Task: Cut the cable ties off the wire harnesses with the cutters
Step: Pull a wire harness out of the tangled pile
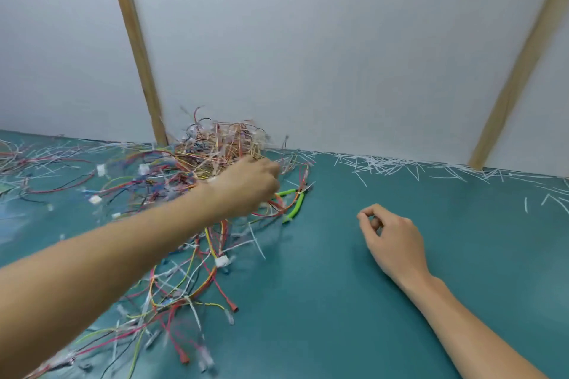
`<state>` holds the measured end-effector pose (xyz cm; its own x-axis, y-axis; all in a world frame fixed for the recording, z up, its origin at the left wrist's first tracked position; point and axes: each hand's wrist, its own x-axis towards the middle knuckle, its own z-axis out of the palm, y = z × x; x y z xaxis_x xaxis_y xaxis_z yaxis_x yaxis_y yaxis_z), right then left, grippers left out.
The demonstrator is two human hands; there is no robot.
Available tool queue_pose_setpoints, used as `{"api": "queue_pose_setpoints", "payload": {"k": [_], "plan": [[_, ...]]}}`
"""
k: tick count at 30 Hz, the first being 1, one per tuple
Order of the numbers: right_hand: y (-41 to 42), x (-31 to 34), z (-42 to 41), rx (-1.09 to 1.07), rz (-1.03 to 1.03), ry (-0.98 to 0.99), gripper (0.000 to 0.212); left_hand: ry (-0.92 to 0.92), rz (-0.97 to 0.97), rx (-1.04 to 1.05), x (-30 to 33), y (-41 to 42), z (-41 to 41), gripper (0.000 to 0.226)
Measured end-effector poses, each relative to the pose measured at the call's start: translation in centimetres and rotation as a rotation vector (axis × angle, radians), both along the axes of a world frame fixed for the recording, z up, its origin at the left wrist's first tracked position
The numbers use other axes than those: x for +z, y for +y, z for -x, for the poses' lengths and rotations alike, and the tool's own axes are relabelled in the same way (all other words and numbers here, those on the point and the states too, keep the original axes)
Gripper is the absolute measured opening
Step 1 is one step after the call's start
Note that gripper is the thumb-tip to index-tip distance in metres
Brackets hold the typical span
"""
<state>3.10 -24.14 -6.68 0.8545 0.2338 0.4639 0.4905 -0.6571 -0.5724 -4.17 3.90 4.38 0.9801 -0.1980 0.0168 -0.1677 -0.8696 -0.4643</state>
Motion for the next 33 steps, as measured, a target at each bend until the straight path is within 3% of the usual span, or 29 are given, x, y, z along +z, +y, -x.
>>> {"api": "queue_pose_setpoints", "payload": {"k": [2,6,9,11,13,15,17,20,23,27,30,33], "plan": [[-0.1,0.5,0.7,0.008,0.008,-0.042,0.017,-0.078,0.045,-0.057,-0.9,0.6,0.4,0.019],[1.1,2.4,2.8,0.098,0.061,-0.162,0.01,-0.336,0.471,-0.038,-0.4,4.7,2.8,0.051],[5.4,4.5,4.3,0.242,0.122,-0.221,0.017,-0.651,0.592,0.059,0.9,8.0,4.9,0.032],[9.6,6.4,5.2,0.368,0.177,-0.213,0.035,-0.604,0.601,0.283,1.4,10.0,6.1,0.017],[14.3,8.3,5.9,0.471,0.217,-0.167,0.05,-0.327,0.55,0.472,1.1,11.3,6.9,0.014],[18.7,9.4,6.3,0.52,0.246,-0.114,0.058,-0.173,0.614,0.532,0.5,11.6,7.4,0.017],[22.1,9.5,6.2,0.533,0.318,-0.073,0.061,-0.167,0.689,0.537,0.3,11.6,7.6,0.023],[24.9,8.8,5.7,0.472,0.554,-0.112,0.054,-0.124,0.71,0.501,0.1,12.0,7.8,0.015],[25.6,8.3,5.6,0.414,0.645,-0.264,0.031,-0.08,0.828,0.441,-0.3,13.0,8.3,0.011],[24.6,9.4,5.0,0.459,0.407,-0.507,0.019,-0.171,0.924,0.373,-0.4,13.6,9.1,0.017],[23.2,10.8,4.3,0.422,0.097,-0.479,0.02,-0.349,1.084,0.247,1.0,12.9,9.5,0.026],[22.9,10.7,4.4,0.436,0.132,-0.347,0.021,-0.553,1.067,0.276,2.8,11.9,9.2,0.033]]}}
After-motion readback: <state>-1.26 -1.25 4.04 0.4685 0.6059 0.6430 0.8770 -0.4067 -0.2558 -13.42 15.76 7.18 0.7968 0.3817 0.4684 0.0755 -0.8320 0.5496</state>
